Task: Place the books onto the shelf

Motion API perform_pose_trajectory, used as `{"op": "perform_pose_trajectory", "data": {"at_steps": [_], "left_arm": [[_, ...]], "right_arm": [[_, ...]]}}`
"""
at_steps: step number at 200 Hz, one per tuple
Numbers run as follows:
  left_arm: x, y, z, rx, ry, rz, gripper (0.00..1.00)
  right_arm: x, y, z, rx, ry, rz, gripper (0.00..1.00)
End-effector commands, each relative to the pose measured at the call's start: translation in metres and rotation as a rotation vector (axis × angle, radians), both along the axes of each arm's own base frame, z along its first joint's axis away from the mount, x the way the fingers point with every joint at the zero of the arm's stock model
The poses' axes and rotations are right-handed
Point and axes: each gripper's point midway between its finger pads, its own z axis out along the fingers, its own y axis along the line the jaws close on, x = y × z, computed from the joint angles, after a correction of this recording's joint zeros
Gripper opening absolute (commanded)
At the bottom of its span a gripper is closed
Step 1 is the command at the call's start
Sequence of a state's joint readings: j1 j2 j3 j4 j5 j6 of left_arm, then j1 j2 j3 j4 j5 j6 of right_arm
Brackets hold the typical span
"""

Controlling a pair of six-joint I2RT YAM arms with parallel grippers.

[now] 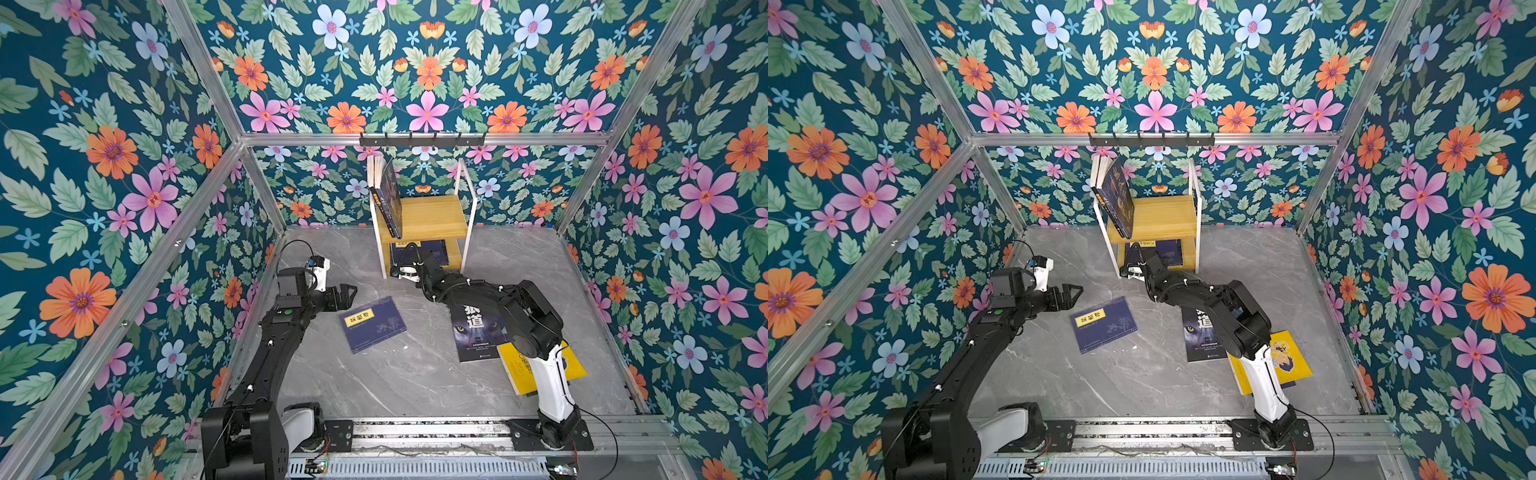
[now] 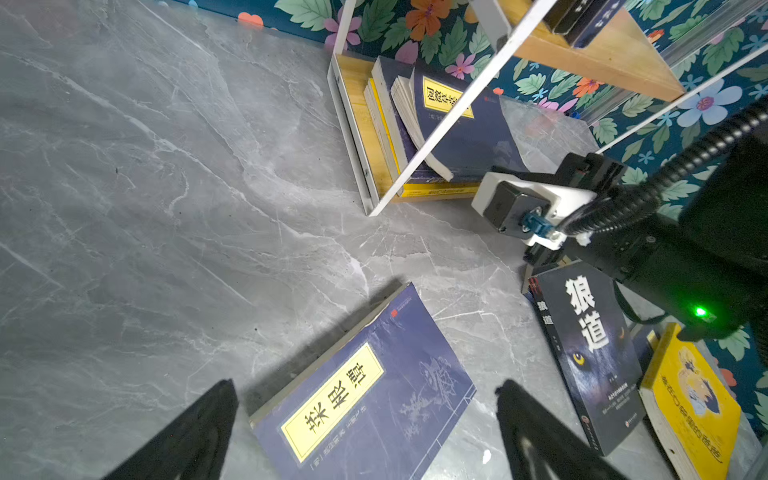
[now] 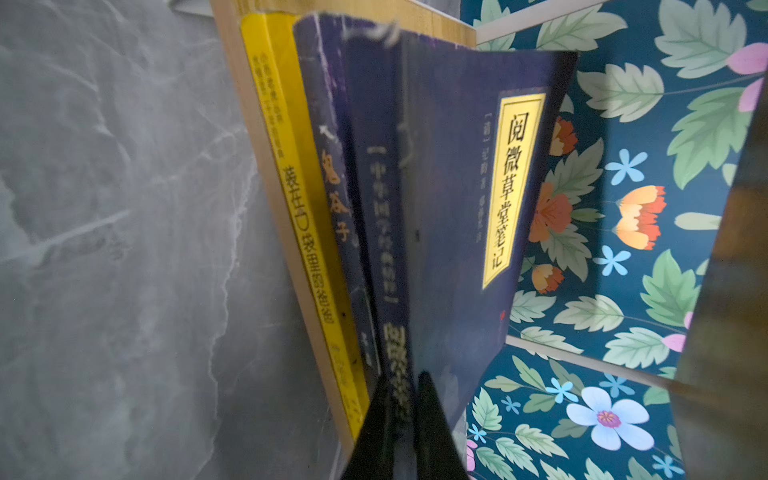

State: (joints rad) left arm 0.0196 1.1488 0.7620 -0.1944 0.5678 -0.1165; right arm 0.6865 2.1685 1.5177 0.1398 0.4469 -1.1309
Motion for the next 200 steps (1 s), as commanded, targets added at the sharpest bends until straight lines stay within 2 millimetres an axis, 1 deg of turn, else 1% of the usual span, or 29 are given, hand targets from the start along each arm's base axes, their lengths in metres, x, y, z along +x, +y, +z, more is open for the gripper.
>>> {"op": "perform_pose_trajectory", "data": {"at_steps": [1, 8, 17, 34, 46, 54, 71, 89, 102, 111, 134, 157, 184, 200], "left_arm": [[0.003, 0.000, 0.004, 0.012, -0.024, -0.010, 0.99], [0.003, -0.001, 0.004, 0.010, -0.025, -0.013, 0.99], [0.002, -0.001, 0.003, 0.011, -0.025, -0.015, 0.99], [0.004, 0.000, 0.002, 0.019, -0.021, -0.010, 1.00], [0.004, 0.001, 0.002, 0.019, -0.020, -0.009, 1.00], [0.003, 0.000, 0.003, 0.016, -0.024, -0.013, 1.00], [0.003, -0.001, 0.001, 0.013, -0.019, -0.017, 1.00], [0.004, 0.000, 0.003, 0.015, -0.020, -0.009, 1.00], [0.003, 0.000, 0.002, 0.012, -0.022, -0.014, 1.00], [0.002, -0.001, 0.002, 0.010, -0.021, -0.018, 1.00], [0.004, 0.000, 0.003, 0.014, -0.020, -0.011, 1.00], [0.002, -0.001, 0.002, 0.008, -0.026, -0.019, 1.00], [0.003, 0.000, 0.004, 0.017, -0.028, -0.014, 1.00], [0.001, -0.002, 0.003, 0.010, -0.031, -0.023, 1.00]], "right_arm": [[-0.006, 0.004, -0.015, 0.001, 0.083, 0.022, 0.03], [-0.007, 0.005, -0.014, 0.015, 0.098, 0.021, 0.06], [-0.009, 0.006, -0.016, 0.031, 0.130, 0.021, 0.11], [-0.019, 0.009, -0.015, 0.063, 0.200, 0.037, 0.31], [-0.027, 0.012, -0.010, 0.102, 0.240, 0.055, 0.41], [-0.033, 0.014, -0.007, 0.129, 0.272, 0.071, 0.46], [-0.042, 0.014, -0.001, 0.178, 0.337, 0.084, 0.53], [-0.049, 0.011, 0.004, 0.220, 0.403, 0.093, 0.55], [-0.051, 0.011, 0.012, 0.269, 0.431, 0.104, 0.58], [-0.050, 0.011, 0.017, 0.297, 0.444, 0.102, 0.59], [-0.043, 0.013, 0.022, 0.304, 0.432, 0.107, 0.59], [-0.037, 0.020, 0.017, 0.307, 0.427, 0.124, 0.57], [-0.027, 0.027, 0.016, 0.329, 0.410, 0.121, 0.56], [-0.020, 0.029, 0.010, 0.320, 0.401, 0.118, 0.55]]}}
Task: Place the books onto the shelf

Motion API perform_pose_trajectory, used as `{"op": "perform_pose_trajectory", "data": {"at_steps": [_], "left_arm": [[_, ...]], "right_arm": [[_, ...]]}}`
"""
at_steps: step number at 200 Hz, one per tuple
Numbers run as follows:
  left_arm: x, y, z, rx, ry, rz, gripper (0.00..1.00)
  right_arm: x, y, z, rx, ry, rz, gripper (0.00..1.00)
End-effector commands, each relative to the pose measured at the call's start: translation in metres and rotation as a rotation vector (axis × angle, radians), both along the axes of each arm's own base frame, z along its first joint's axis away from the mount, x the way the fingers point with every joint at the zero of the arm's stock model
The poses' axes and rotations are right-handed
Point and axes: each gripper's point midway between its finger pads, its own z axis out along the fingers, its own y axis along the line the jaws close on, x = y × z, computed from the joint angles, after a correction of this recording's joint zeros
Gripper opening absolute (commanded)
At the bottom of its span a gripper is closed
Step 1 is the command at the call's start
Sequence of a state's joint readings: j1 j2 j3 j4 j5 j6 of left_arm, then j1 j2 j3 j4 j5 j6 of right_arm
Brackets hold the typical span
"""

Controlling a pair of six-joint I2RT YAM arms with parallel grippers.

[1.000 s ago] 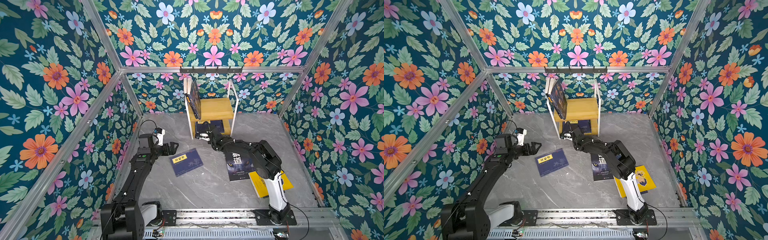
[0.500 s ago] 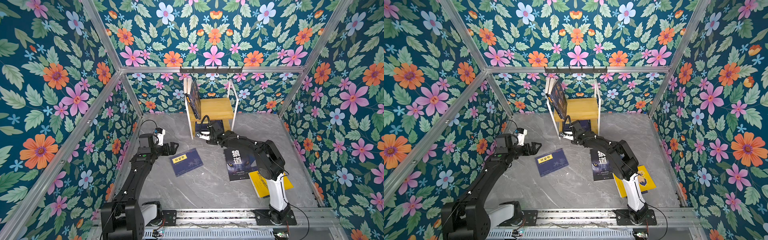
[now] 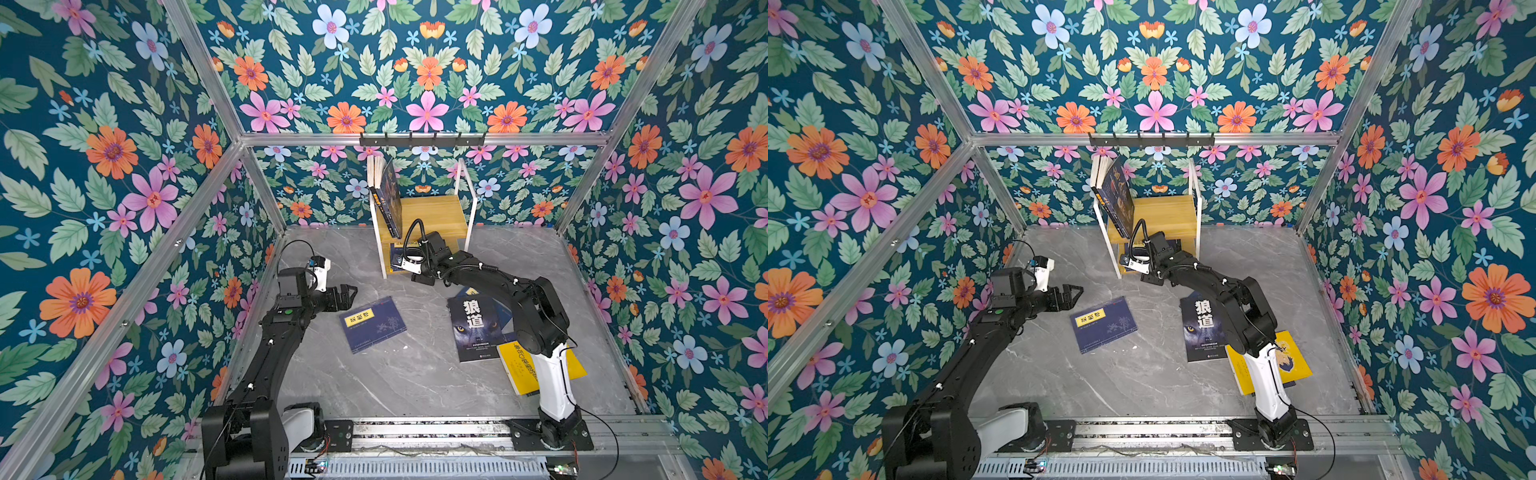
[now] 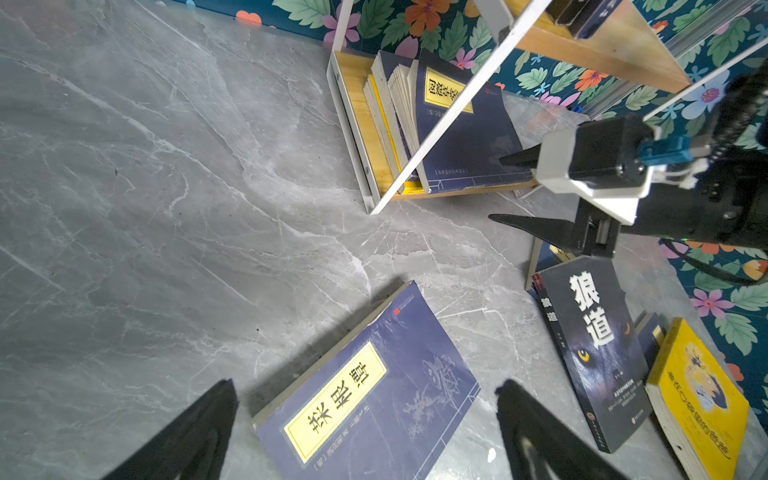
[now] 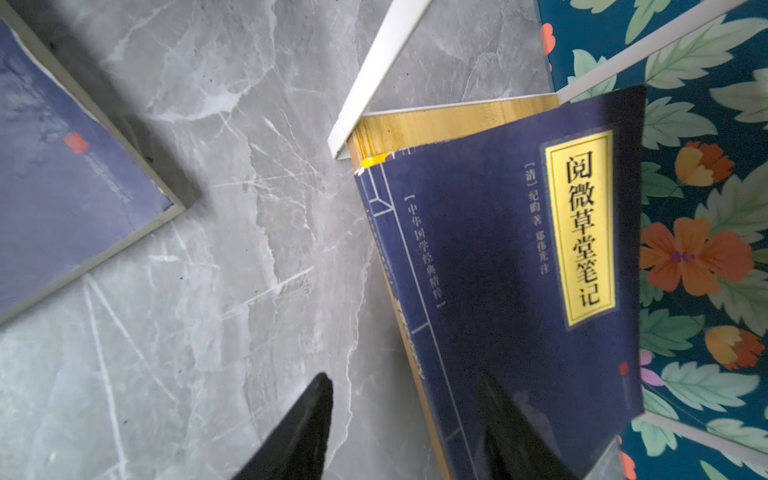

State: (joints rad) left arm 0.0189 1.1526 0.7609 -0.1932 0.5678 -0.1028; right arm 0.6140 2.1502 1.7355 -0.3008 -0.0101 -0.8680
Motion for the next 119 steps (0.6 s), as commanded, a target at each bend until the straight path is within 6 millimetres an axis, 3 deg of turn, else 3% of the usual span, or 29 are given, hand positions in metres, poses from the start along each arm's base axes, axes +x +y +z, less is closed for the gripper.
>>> {"op": "perform_pose_trajectory", "data": {"at_steps": [1, 65, 119], "left_arm": [[0.001, -0.002, 0.004, 0.000, -0.028, -0.016, 0.99], [0.002, 0.000, 0.004, 0.005, -0.025, -0.007, 0.99], [0.001, -0.001, 0.005, -0.009, -0.026, -0.006, 0.99]], "right_arm": [[0.007, 0.006, -0.002, 0.016, -0.012, 0.006, 0.55], [0.025, 0.000, 0.001, 0.009, -0.043, -0.042, 0.46], [0.026, -0.001, 0.000, 0.014, -0.039, -0.053, 0.37]]}}
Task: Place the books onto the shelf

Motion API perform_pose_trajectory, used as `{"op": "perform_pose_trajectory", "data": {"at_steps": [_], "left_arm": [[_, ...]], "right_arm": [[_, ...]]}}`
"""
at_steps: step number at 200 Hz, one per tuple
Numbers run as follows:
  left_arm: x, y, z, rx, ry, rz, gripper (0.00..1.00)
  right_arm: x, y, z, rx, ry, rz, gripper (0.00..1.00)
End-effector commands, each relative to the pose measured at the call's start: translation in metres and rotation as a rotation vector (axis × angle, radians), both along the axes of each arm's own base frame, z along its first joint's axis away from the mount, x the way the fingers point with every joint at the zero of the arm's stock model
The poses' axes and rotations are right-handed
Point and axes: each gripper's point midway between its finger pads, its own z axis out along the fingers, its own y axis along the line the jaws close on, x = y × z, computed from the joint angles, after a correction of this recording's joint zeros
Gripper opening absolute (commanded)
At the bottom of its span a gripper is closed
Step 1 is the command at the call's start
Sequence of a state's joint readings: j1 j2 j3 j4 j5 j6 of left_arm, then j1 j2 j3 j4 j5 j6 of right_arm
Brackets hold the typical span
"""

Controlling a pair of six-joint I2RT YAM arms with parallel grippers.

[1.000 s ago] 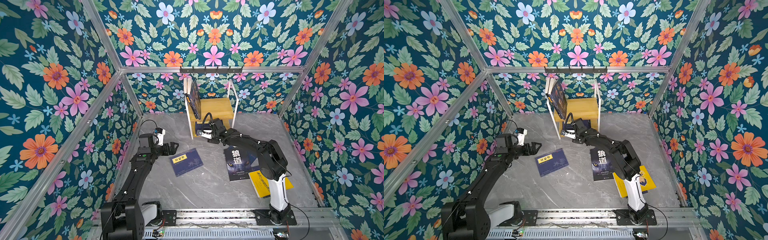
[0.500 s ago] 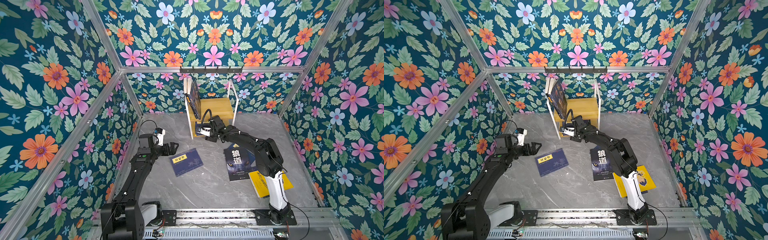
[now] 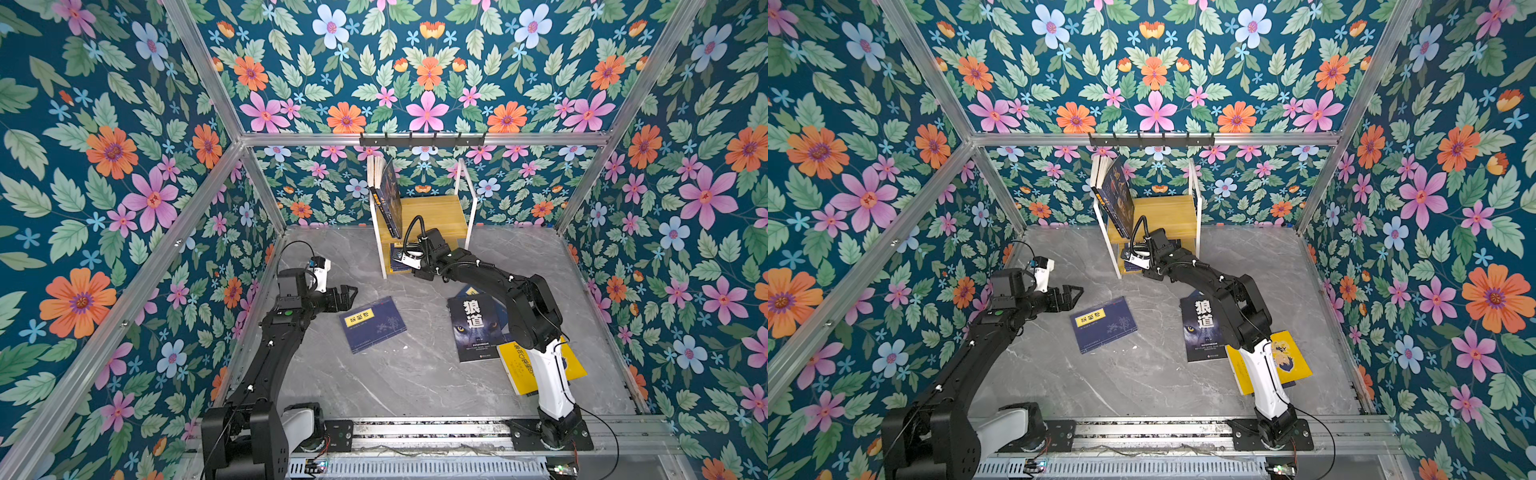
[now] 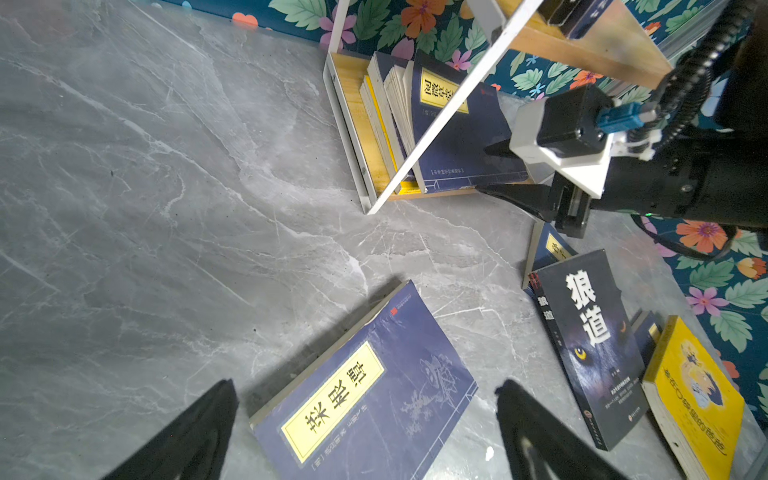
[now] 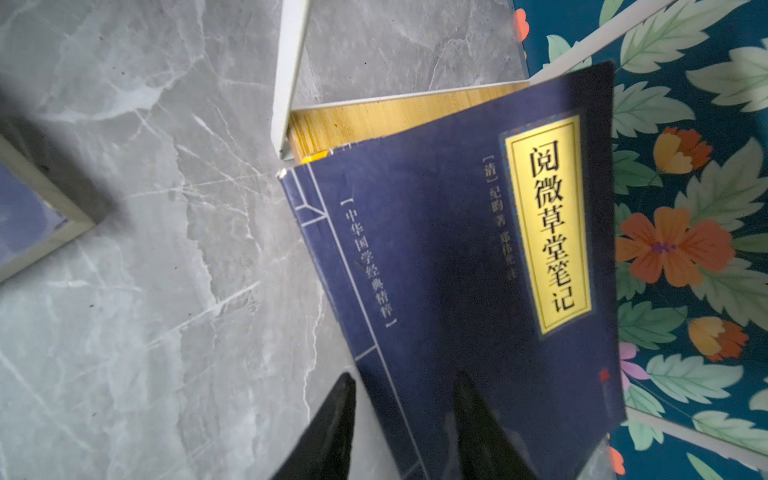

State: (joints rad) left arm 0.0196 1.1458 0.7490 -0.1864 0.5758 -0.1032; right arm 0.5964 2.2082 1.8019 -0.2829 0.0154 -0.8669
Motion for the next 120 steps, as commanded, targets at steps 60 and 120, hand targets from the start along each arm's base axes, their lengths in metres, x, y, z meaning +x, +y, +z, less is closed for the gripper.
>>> {"op": "perform_pose_trajectory", "data": {"at_steps": [60, 120], "left_arm": [[0.0008, -0.0011, 0.0079, -0.008, -0.035, -0.006, 0.99], [0.0000, -0.0019, 0.0067, -0.009, -0.034, -0.012, 0.99]], "right_arm": [[0.0050, -0.0005, -0.0052, 0.003, -0.001, -0.012, 0.36], [0.0119, -0.0041, -0.0052, 0.013, 0.002, -0.036, 0.34]]}}
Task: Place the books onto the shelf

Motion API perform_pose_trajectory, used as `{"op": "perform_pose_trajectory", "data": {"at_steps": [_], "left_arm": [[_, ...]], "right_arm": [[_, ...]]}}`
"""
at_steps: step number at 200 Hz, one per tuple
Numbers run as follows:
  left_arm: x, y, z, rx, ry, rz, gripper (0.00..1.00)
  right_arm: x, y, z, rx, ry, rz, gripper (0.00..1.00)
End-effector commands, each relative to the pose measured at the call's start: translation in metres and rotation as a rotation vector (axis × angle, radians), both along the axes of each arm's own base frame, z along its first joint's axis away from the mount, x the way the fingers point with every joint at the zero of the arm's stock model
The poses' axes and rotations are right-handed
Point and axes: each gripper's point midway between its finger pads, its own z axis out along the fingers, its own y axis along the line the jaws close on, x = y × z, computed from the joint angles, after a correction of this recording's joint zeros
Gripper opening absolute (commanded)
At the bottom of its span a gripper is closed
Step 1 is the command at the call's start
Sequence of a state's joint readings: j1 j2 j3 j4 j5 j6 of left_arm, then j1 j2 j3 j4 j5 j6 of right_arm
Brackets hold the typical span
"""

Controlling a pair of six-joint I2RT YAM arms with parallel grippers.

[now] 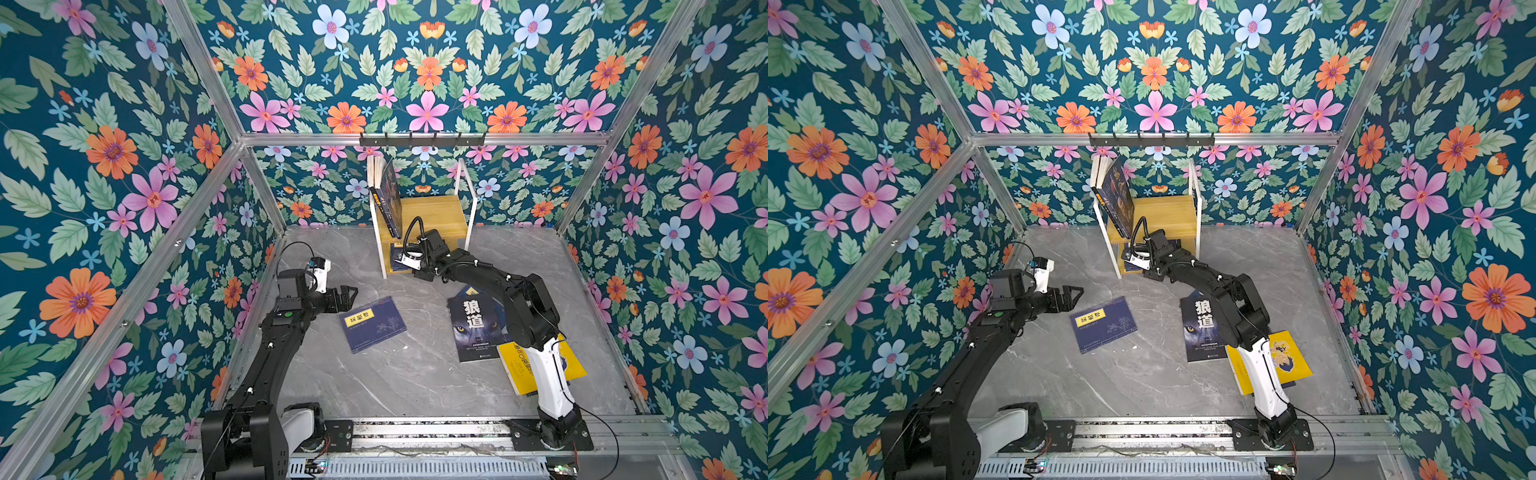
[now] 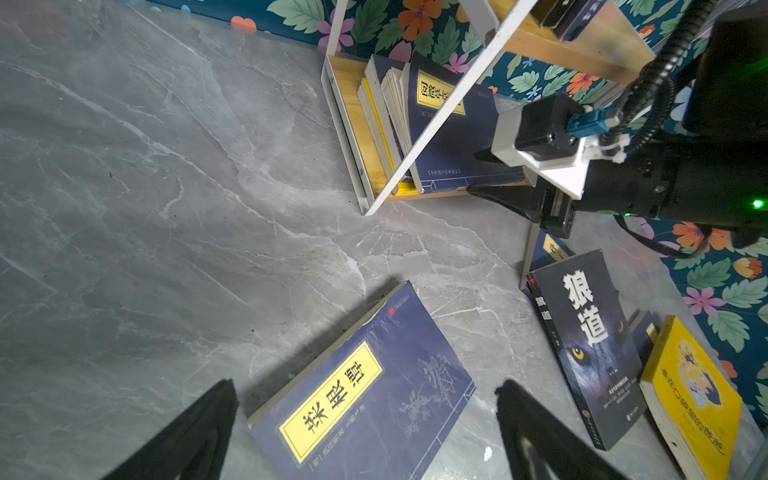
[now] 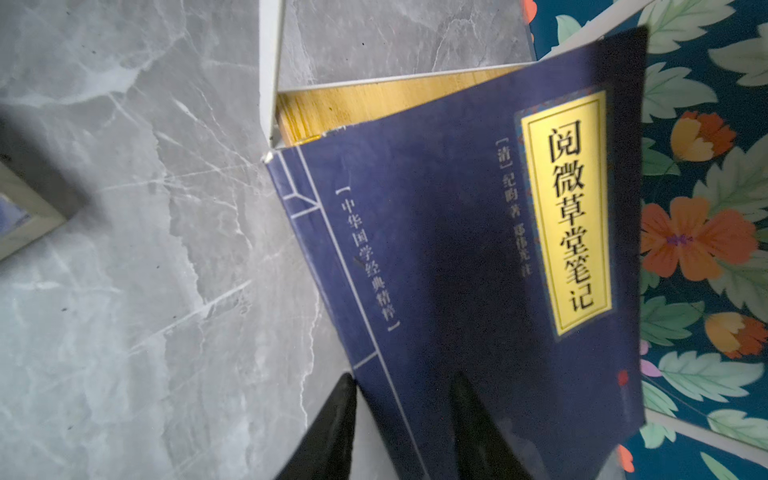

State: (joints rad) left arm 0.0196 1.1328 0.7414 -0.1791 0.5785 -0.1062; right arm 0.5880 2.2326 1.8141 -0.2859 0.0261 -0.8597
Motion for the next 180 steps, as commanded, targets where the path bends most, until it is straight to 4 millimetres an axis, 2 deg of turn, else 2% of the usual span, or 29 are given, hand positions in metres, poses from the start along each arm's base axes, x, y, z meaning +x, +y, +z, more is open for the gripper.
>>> {"op": "perform_pose_trajectory", "data": {"at_steps": [1, 67, 87, 141, 158, 180], "left_arm": [[0.001, -0.001, 0.004, -0.006, -0.022, -0.011, 0.99], [0.003, 0.000, 0.006, -0.002, -0.025, -0.003, 0.99], [0.001, -0.001, 0.004, -0.006, -0.024, -0.011, 0.99], [0.002, -0.001, 0.004, -0.003, -0.024, -0.010, 0.99], [0.003, 0.001, 0.004, 0.004, -0.021, 0.000, 0.99], [0.001, 0.002, 0.001, 0.003, -0.011, 0.006, 0.99]], "right_arm": [[0.007, 0.001, 0.005, 0.024, -0.010, -0.015, 0.33], [0.010, -0.001, 0.005, 0.021, -0.008, -0.019, 0.32], [0.012, -0.001, 0.005, 0.025, -0.008, -0.023, 0.27], [0.011, 0.002, 0.004, 0.040, 0.005, -0.027, 0.28], [0.008, 0.005, 0.011, 0.062, 0.008, -0.029, 0.28], [-0.005, 0.008, 0.023, 0.085, 0.009, -0.021, 0.32]]}}
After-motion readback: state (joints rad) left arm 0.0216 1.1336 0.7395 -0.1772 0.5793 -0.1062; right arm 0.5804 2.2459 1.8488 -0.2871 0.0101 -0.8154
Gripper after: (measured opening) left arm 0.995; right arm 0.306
